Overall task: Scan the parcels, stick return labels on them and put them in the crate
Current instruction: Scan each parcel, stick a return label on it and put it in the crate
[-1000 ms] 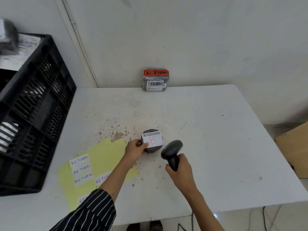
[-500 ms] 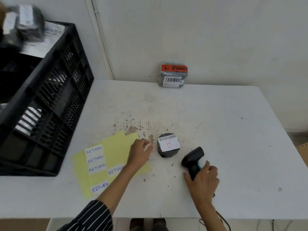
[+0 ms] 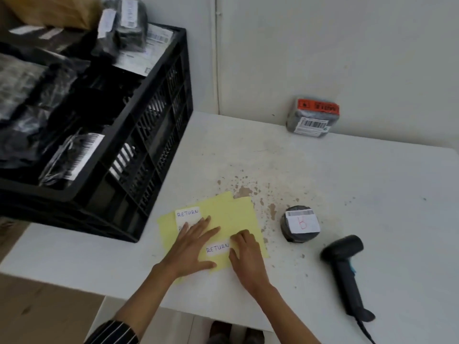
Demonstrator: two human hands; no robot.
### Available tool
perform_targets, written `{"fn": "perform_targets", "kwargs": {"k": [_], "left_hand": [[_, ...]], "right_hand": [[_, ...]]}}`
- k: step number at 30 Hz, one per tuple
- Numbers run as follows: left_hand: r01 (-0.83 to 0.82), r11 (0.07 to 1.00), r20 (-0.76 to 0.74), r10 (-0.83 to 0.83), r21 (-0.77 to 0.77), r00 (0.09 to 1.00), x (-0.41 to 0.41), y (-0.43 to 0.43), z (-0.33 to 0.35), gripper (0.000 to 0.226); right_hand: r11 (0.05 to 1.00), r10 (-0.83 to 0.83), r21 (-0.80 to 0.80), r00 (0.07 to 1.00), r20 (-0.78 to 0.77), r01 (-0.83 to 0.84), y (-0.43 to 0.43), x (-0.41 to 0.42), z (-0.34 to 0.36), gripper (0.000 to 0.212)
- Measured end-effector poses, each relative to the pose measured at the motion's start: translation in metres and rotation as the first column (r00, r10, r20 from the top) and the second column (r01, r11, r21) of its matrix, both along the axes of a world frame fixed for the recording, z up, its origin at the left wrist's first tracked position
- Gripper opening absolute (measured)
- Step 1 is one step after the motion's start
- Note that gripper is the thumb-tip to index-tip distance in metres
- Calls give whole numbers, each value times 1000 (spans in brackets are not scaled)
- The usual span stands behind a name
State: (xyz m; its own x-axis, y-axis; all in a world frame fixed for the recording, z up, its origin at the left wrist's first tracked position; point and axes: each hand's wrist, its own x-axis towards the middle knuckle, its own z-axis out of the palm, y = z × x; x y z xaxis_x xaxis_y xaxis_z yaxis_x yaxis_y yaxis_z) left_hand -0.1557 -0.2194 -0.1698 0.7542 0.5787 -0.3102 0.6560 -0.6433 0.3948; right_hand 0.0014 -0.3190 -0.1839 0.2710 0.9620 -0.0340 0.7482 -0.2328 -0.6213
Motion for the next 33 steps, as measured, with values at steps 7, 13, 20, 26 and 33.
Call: {"fn": "perform_targets", "kwargs": {"k": [7, 13, 20, 26, 33], "left_hand": [[-16, 998, -27, 18, 66, 999, 1, -7, -1, 91], [2, 997, -88, 4, 77, 996, 3, -5, 2, 91], [15, 994, -172, 3, 106, 985, 3, -2, 1, 98], [37, 990, -151, -16, 136, 988, -1, 1, -6, 96], [60, 992, -193, -38, 108, 981, 0, 4, -6, 96]], "right_hand": [[995, -101, 12, 994, 35, 101, 11, -7, -7, 22], [978, -203, -34, 979, 22, 204, 20, -14, -9, 11], [979, -199, 57, 972, 124, 194, 22, -22, -7, 23], [990, -41, 138, 978, 206, 12, 10, -19, 1, 34], [969, 166, 124, 936, 310, -213, 1, -10, 0, 24]]}}
